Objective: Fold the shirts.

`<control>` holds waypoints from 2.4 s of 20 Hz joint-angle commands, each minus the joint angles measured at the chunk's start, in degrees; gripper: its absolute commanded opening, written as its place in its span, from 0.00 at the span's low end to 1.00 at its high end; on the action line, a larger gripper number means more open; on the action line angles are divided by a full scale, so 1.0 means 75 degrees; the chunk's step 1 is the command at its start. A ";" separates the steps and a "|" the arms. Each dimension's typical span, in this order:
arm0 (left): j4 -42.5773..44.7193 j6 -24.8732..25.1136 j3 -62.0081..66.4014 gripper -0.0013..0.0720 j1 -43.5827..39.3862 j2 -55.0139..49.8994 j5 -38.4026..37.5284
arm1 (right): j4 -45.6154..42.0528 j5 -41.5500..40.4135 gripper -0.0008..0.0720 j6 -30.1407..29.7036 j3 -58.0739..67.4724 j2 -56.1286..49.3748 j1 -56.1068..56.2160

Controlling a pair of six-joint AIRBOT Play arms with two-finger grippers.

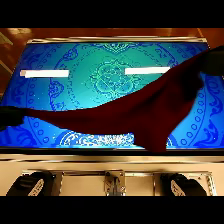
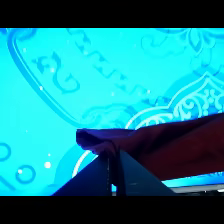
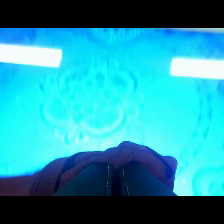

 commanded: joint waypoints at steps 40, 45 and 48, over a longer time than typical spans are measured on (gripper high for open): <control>-0.4916 0.3348 -0.2751 0.79 0.2757 -0.6639 0.2422 | 0.1816 -0.0490 0.95 -0.0938 -0.2975 -0.4476 -0.2221; -0.5569 0.3346 -0.2751 0.23 0.2547 -0.6712 0.2821 | 0.1929 -0.0367 0.95 -0.0941 -0.2975 -0.4479 -0.2008; -0.5718 0.3649 -0.2748 0.08 0.2515 -0.6694 0.2570 | 0.1719 -0.0714 0.95 -0.0933 -0.2984 -0.4602 -0.1460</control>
